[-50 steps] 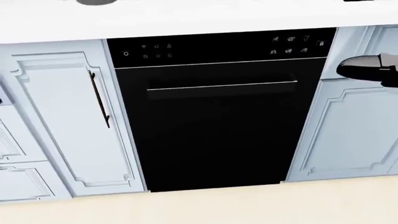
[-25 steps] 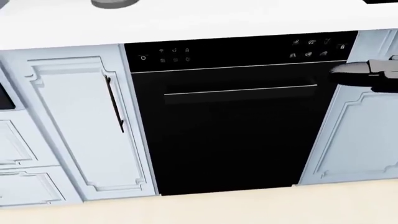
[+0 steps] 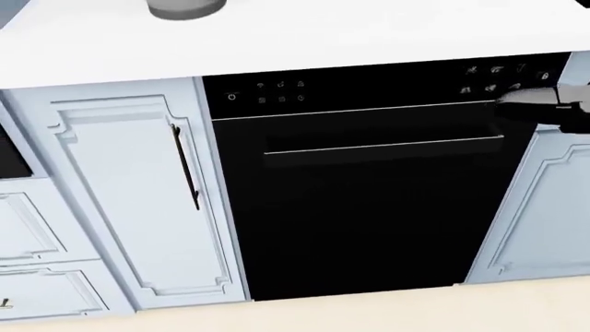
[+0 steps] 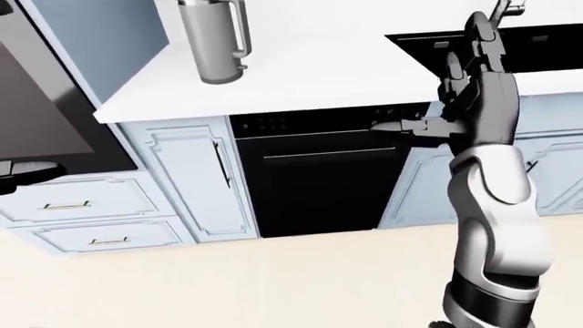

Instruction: Press the button to open the lid of the electric kettle.

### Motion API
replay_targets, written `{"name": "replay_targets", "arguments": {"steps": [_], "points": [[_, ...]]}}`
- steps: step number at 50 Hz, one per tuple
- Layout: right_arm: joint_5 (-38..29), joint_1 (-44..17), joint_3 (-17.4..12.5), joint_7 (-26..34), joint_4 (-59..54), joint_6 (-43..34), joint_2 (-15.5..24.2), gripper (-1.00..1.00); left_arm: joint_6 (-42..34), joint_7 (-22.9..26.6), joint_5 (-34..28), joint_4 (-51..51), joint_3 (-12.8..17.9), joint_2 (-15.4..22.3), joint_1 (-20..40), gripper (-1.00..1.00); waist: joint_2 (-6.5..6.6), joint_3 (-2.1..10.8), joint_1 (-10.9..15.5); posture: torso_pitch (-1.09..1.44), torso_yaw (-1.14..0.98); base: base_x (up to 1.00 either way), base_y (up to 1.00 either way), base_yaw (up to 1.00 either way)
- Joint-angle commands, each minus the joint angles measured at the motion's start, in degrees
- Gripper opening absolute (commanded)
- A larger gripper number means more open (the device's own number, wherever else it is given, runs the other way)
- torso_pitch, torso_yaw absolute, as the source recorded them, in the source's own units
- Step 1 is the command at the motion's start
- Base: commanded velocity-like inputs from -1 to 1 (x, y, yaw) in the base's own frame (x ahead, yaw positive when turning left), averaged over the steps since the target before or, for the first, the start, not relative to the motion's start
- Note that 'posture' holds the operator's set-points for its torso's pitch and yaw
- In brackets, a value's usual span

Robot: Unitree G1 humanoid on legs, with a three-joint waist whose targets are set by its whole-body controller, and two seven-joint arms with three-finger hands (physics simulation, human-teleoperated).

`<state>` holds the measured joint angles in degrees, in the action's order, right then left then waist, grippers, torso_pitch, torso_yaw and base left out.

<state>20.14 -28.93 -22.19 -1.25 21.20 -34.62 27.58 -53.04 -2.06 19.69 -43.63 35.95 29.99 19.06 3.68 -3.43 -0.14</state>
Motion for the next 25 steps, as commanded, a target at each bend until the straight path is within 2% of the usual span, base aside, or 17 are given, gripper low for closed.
{"name": "replay_targets", "arguments": {"steps": [1,3,10,12,13,14,15,16,17,19,23,25], "points": [[0.04,-1.67,-0.95,0.07,1.42,1.39,1.33,1.00,1.31,-0.20,-0.22,-1.35,0.53,1.04,1.13,1.00,1.12,1.02,-0.53,0.00,0.00,0.24,0.12,0.00],[0.05,-1.61,-0.92,0.08,1.53,1.38,1.29,1.00,1.39,-0.17,-0.26,-1.34,0.47,0.98,1.04,1.00,0.36,1.44,0.16,0.00,0.00,0.24,0.14,0.00],[-0.07,-1.42,-0.97,0.13,1.43,1.62,1.20,1.00,1.63,0.00,-0.32,-1.28,0.63,0.96,0.84,1.00,-3.43,1.16,0.72,0.00,0.00,0.24,0.07,0.00],[-0.10,-1.39,-0.95,0.14,1.47,1.64,1.19,1.00,1.56,0.05,-0.28,-1.32,0.71,1.02,0.85,1.00,-5.09,1.48,0.94,0.00,0.00,0.25,0.00,0.00],[-0.11,-1.37,-0.93,0.14,1.49,1.64,1.16,1.00,1.55,0.07,-0.28,-1.33,0.75,1.03,0.82,1.00,-6.46,1.98,1.02,0.00,0.00,0.24,0.00,0.00],[-0.12,-1.33,-0.90,0.14,1.55,1.63,1.14,1.00,1.56,0.08,-0.27,-1.35,0.80,1.00,0.79,1.00,-6.56,2.44,1.32,0.00,0.00,0.25,0.00,0.00],[-0.16,-1.37,-0.90,0.16,1.51,1.64,1.16,1.00,1.52,0.07,-0.25,-1.42,0.77,0.99,0.80,1.00,-5.40,1.70,0.55,0.00,0.00,0.25,0.00,0.00],[-0.13,-1.42,-0.94,0.17,1.51,1.58,1.19,1.00,1.54,0.08,-0.26,-1.40,0.77,1.01,0.80,1.00,-6.23,1.36,0.63,0.00,0.00,0.25,0.00,0.00],[-0.15,-1.42,-0.93,0.17,1.49,1.61,1.19,1.00,1.62,0.09,-0.29,-1.31,0.82,0.98,0.76,1.00,-6.31,1.38,0.44,0.00,0.00,0.26,0.00,0.00],[-0.23,-1.44,-0.85,0.21,1.42,1.68,1.17,1.00,1.47,0.05,-0.23,-1.34,0.80,1.05,0.90,1.00,-5.65,1.69,0.16,0.00,0.00,0.25,0.00,0.00],[-0.31,-1.47,-0.86,0.30,1.35,1.73,1.20,1.00,1.36,0.04,-0.13,-1.38,0.92,1.14,0.95,1.00,-3.48,0.84,-0.23,0.00,0.00,0.25,0.01,0.00],[-0.28,-1.58,-0.93,0.32,1.35,1.64,1.26,1.00,1.47,-0.01,-0.22,-1.34,0.75,1.06,0.89,1.00,-1.71,1.13,-0.55,0.00,0.00,0.25,0.03,0.00]]}}
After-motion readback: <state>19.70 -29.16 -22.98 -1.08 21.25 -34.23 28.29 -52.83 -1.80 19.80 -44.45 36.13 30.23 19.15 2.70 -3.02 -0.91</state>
